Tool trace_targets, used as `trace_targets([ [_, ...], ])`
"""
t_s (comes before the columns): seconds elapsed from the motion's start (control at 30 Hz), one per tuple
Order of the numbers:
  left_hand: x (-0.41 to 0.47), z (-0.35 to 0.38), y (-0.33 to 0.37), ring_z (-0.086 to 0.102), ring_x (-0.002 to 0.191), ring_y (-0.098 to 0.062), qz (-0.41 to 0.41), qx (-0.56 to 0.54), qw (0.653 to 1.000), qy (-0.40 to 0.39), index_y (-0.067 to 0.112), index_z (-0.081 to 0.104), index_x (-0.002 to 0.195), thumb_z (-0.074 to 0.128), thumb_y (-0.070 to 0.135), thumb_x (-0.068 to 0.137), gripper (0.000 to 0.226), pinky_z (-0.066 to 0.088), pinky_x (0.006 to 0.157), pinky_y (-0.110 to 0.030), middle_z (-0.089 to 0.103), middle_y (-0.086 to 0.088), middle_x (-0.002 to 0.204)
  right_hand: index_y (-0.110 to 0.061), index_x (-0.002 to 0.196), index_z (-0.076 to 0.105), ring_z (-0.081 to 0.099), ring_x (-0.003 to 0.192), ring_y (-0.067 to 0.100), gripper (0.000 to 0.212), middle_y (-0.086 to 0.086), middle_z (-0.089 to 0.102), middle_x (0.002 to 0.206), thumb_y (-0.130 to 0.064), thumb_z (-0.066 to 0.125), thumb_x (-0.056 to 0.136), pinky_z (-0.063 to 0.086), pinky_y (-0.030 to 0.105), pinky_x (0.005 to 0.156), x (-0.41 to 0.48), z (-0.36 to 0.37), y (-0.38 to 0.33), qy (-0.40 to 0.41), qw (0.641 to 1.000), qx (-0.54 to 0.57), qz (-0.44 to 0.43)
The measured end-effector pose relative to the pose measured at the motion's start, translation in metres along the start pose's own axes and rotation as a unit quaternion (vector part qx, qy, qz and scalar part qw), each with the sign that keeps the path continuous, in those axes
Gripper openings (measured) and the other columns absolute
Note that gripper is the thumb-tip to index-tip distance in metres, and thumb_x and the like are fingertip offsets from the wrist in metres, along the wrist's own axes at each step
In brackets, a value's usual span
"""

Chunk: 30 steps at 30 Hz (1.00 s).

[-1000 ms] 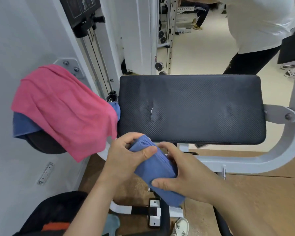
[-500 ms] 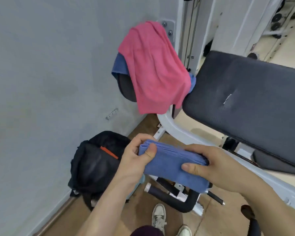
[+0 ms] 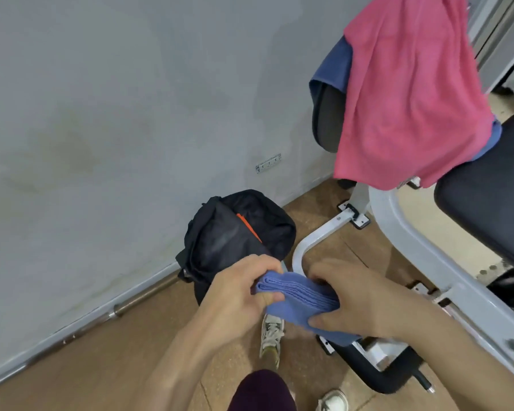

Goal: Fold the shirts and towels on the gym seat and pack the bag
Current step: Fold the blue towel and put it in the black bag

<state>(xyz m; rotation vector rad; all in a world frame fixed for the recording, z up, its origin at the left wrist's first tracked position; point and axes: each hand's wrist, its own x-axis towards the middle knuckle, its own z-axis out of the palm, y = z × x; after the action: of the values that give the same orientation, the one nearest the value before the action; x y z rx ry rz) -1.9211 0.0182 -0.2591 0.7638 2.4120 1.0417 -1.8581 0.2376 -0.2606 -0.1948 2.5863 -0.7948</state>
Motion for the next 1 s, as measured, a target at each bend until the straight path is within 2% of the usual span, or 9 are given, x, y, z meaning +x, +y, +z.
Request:
trace_targets([
  [0.17, 0.071, -0.021, -0.068, 0.059, 0.095, -0.005, -0.021, -0.043, 0.998, -0.035, 0.041, 0.058, 0.104, 0.069, 0.018, 0.087, 0.031, 0.046, 0.081, -0.02, 0.062, 0.022, 0.102, -0.039, 0.123, 0.051, 0.061, 0.081, 0.006, 0.047, -0.011, 0.065, 0.094, -0.055, 0.067, 0.081, 0.053, 0.034, 0.07, 0.089, 0.005, 0.018, -0.057, 0.99, 0.131, 0.008],
  [0.27, 0.132, -0.021, -0.128, 0.058, 0.105, -0.003, -0.07, -0.084, 0.992, -0.069, 0.038, 0.057, 0.124, 0.069, 0.029, 0.088, 0.039, 0.049, 0.088, -0.024, 0.062, 0.02, 0.115, -0.047, 0.114, 0.052, 0.059, 0.079, 0.006, 0.03, -0.014, 0.063, 0.093, -0.053, 0.061, 0.087, 0.053, 0.037, 0.073, 0.15, 0.015, 0.048, -0.034, 0.986, 0.156, 0.049],
  [0.33, 0.172, -0.019, -0.179, 0.052, 0.117, -0.004, -0.086, -0.002, 0.994, -0.069, 0.034, 0.054, 0.131, 0.065, 0.029, 0.091, 0.042, 0.046, 0.096, -0.026, 0.057, 0.017, 0.129, -0.049, 0.12, 0.047, 0.058, 0.086, 0.007, 0.035, -0.017, 0.06, 0.101, -0.05, 0.061, 0.088, 0.051, 0.033, 0.078, 0.187, 0.024, 0.073, -0.016, 0.979, 0.176, 0.107],
  [0.4, 0.207, -0.012, -0.231, 0.047, 0.121, -0.016, -0.074, 0.148, 0.982, -0.089, 0.029, 0.051, 0.135, 0.057, 0.015, 0.093, 0.045, 0.042, 0.099, -0.031, 0.051, 0.012, 0.139, -0.033, 0.135, 0.047, 0.059, 0.102, 0.014, 0.054, -0.012, 0.058, 0.115, -0.046, 0.064, 0.085, 0.05, 0.036, 0.089, 0.222, 0.036, 0.101, 0.024, 0.955, 0.219, 0.197],
  [0.57, 0.263, 0.017, -0.309, 0.034, 0.128, -0.025, -0.095, 0.353, 0.913, -0.183, 0.03, 0.023, 0.15, 0.052, 0.008, 0.088, 0.073, 0.044, 0.07, -0.029, 0.014, 0.003, 0.16, -0.02, 0.136, 0.047, 0.061, 0.101, 0.022, 0.051, 0.002, 0.059, 0.116, -0.028, 0.067, 0.089, 0.052, 0.039, 0.084, 0.304, 0.08, 0.154, 0.075, 0.924, 0.256, 0.273],
  [0.67, 0.273, 0.029, -0.334, 0.045, 0.116, -0.025, -0.07, 0.375, 0.911, -0.158, 0.03, 0.041, 0.137, 0.065, 0.008, 0.077, 0.068, 0.039, 0.059, -0.029, 0.029, -0.002, 0.152, -0.019, 0.12, 0.056, 0.059, 0.079, 0.022, 0.033, 0.005, 0.061, 0.089, -0.008, 0.062, 0.089, 0.046, 0.024, 0.067, 0.353, 0.107, 0.168, 0.063, 0.929, 0.25, 0.267],
  [0.77, 0.273, 0.031, -0.345, 0.057, 0.085, -0.025, -0.055, 0.377, 0.915, -0.134, 0.025, 0.065, 0.106, 0.082, 0.006, 0.043, 0.068, 0.039, 0.048, -0.029, 0.058, -0.004, 0.125, -0.023, 0.131, 0.053, 0.062, 0.101, 0.019, 0.046, 0.0, 0.066, 0.109, -0.009, 0.059, 0.088, 0.049, 0.029, 0.085, 0.403, 0.13, 0.177, 0.036, 0.926, 0.259, 0.271],
  [0.9, 0.268, 0.037, -0.356, 0.053, 0.092, -0.023, -0.061, 0.333, 0.931, -0.138, 0.029, 0.059, 0.117, 0.079, 0.009, 0.052, 0.071, 0.043, 0.058, -0.029, 0.052, -0.002, 0.133, -0.019, 0.133, 0.051, 0.061, 0.106, 0.022, 0.045, 0.003, 0.066, 0.113, -0.01, 0.057, 0.089, 0.049, 0.033, 0.089, 0.463, 0.149, 0.178, 0.008, 0.941, 0.232, 0.246],
  [1.0, 0.271, 0.035, -0.357, 0.057, 0.088, -0.022, -0.03, 0.326, 0.938, -0.114, 0.026, 0.066, 0.109, 0.082, 0.014, 0.048, 0.064, 0.047, 0.059, -0.03, 0.06, -0.002, 0.122, -0.013, 0.134, 0.05, 0.059, 0.11, 0.028, 0.042, 0.011, 0.064, 0.12, -0.014, 0.055, 0.092, 0.048, 0.039, 0.093, 0.492, 0.164, 0.179, -0.04, 0.947, 0.189, 0.255],
])
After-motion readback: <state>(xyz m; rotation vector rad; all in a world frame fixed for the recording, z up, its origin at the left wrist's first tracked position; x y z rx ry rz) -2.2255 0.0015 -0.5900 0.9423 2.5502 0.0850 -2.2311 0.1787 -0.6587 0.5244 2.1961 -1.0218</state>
